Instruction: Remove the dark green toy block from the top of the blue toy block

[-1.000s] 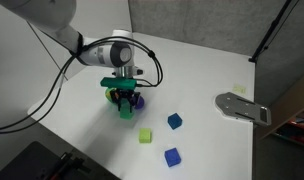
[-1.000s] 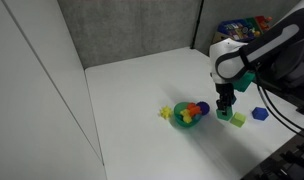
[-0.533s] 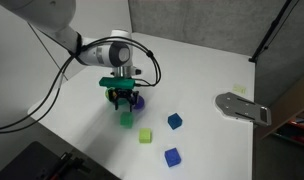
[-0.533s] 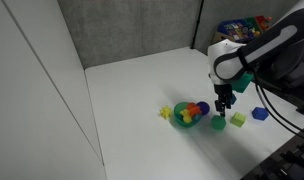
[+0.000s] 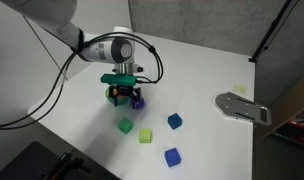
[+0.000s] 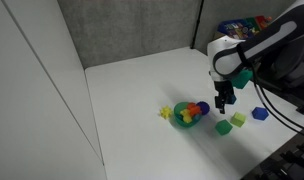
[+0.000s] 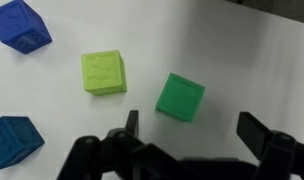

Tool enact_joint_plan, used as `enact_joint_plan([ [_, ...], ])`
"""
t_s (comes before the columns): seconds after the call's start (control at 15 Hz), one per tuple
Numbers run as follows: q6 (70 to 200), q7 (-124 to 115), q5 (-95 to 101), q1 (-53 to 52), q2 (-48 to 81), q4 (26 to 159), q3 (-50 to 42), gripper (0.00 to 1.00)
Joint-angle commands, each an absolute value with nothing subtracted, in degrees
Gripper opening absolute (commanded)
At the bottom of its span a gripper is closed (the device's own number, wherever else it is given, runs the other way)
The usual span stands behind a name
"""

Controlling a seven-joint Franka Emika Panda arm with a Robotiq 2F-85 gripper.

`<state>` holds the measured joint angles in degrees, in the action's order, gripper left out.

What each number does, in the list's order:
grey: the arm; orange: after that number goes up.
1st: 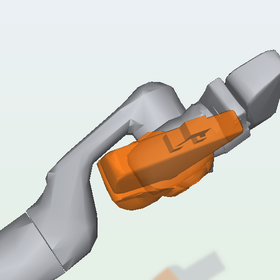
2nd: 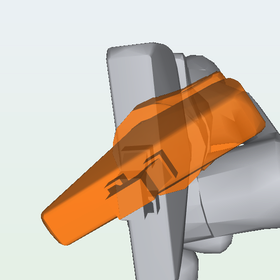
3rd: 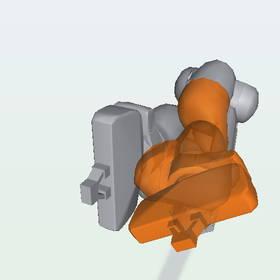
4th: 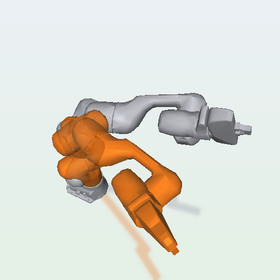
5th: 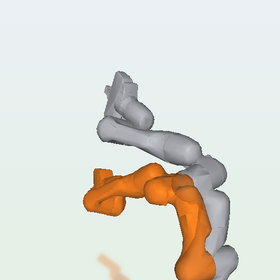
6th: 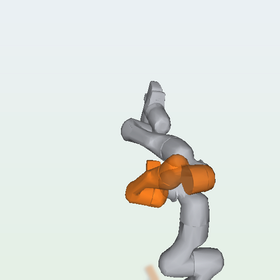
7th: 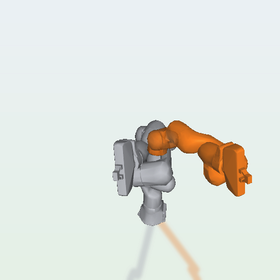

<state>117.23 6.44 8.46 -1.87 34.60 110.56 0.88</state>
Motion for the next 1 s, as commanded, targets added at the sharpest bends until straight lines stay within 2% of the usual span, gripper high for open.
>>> enact_joint_plan([
  [0.0,112.16,5.55,7.19,-1.46,32.98,107.83,0.92,1.0],
  [0.47,112.22,-2.15,6.04,-2.4,24.63,109.74,0.46,1.0],
  [0.93,116.82,-10.32,3.67,-2.75,11.81,118.89,0.68,1.0],
])
